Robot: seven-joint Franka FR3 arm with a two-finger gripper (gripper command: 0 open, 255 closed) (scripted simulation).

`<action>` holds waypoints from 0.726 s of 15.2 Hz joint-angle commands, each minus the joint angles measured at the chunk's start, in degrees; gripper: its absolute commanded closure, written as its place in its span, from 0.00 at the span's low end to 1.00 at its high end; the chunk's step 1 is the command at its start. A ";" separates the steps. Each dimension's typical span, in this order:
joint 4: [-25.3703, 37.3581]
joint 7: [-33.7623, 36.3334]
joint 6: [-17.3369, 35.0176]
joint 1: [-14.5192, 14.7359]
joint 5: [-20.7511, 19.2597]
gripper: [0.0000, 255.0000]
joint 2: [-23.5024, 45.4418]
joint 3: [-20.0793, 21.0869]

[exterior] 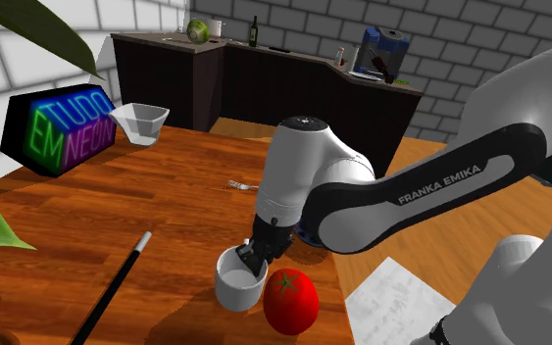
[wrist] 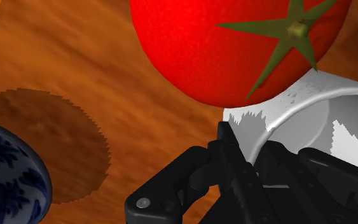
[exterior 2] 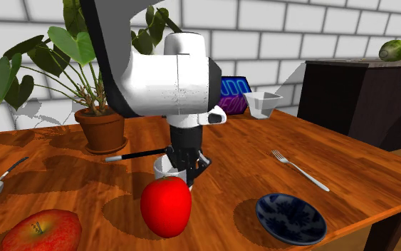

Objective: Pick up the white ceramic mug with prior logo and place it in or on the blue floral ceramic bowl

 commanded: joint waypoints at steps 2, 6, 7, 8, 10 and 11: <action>0.97 -0.70 -2.52 0.15 0.84 1.00 -1.66 -0.37; 2.50 -1.37 -5.92 0.33 1.67 1.00 -3.68 -0.88; 2.91 -1.51 -6.76 0.37 1.84 1.00 -4.14 -1.01; 3.34 -1.65 -7.60 0.40 1.99 1.00 -4.58 -1.14; 4.22 -1.88 -9.28 0.46 2.25 1.00 -5.43 -1.39; 4.68 -1.99 -10.11 0.48 2.37 1.00 -5.82 -1.52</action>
